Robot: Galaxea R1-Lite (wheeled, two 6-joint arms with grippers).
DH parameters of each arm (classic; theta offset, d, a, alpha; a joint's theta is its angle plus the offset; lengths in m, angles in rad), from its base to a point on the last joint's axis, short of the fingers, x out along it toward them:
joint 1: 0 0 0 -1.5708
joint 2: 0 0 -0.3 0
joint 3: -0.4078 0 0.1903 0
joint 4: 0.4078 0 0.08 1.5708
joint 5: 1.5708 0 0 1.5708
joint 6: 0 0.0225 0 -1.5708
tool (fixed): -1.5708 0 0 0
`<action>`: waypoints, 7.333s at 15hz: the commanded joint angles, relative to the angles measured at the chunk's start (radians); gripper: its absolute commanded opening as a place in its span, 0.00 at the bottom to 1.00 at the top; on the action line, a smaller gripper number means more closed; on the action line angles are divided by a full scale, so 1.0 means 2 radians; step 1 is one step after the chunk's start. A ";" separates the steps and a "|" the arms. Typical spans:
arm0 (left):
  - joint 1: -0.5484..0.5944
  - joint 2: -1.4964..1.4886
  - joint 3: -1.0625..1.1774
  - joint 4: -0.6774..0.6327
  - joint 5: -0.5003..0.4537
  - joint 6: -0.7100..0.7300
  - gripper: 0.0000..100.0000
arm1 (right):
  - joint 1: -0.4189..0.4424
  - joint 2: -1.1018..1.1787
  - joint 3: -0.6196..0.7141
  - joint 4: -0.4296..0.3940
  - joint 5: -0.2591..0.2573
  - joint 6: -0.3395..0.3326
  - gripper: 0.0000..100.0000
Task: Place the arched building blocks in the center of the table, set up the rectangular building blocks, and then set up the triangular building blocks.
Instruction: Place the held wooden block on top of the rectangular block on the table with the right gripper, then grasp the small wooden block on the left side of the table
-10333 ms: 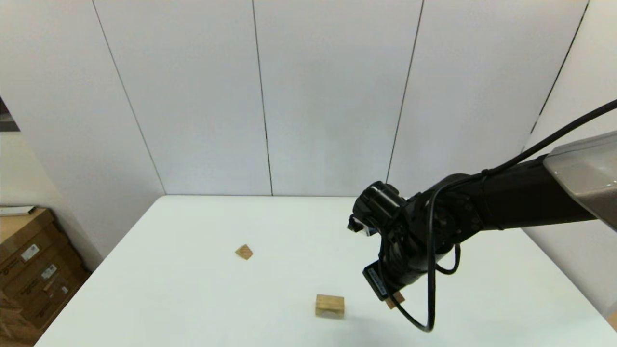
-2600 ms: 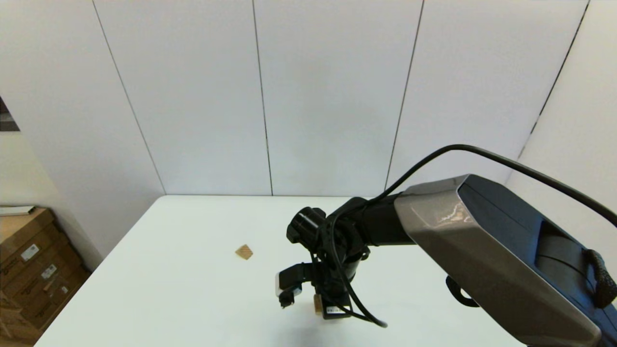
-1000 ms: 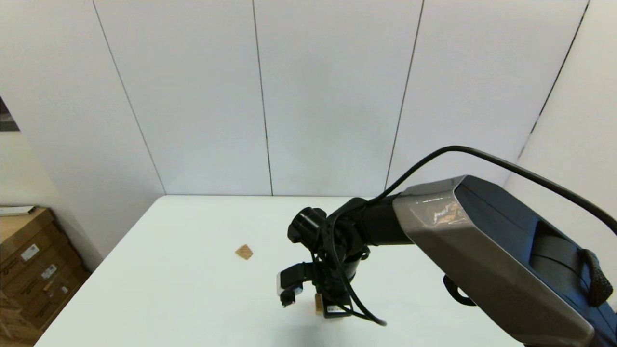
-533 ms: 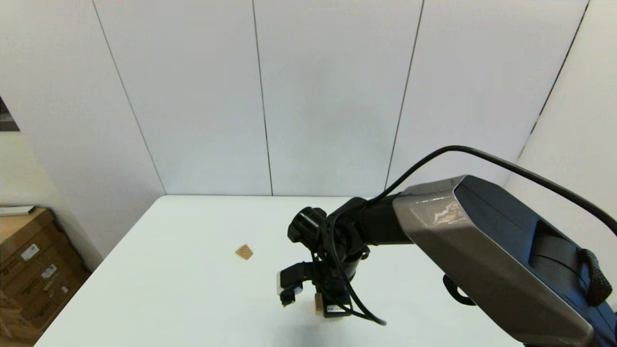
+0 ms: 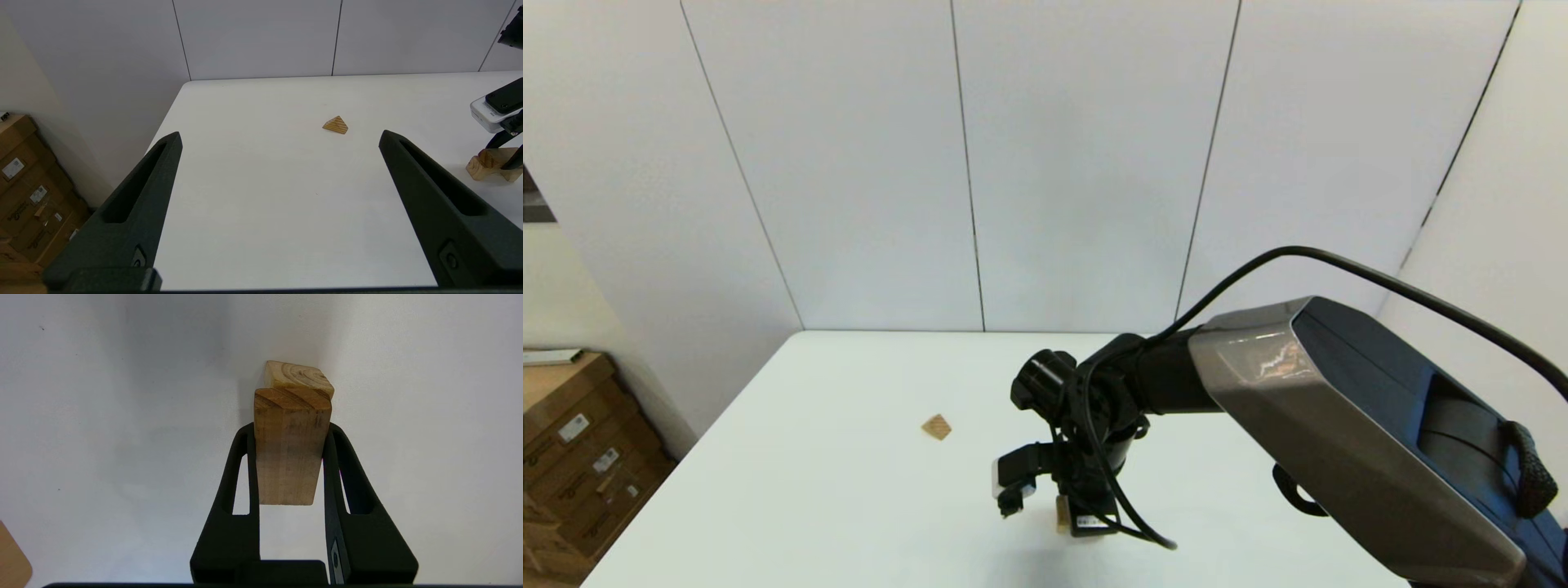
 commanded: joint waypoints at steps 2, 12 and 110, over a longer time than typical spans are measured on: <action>0.000 0.001 0.002 0.000 0.000 0.000 1.00 | 0.000 0.000 0.001 0.002 -0.001 -0.003 1.00; 0.000 0.001 0.002 0.000 0.000 0.000 1.00 | 0.000 -0.005 -0.006 0.001 0.000 0.019 1.00; 0.000 0.001 -0.015 0.040 0.002 -0.008 1.00 | -0.382 -1.231 0.874 -0.315 0.015 0.450 1.00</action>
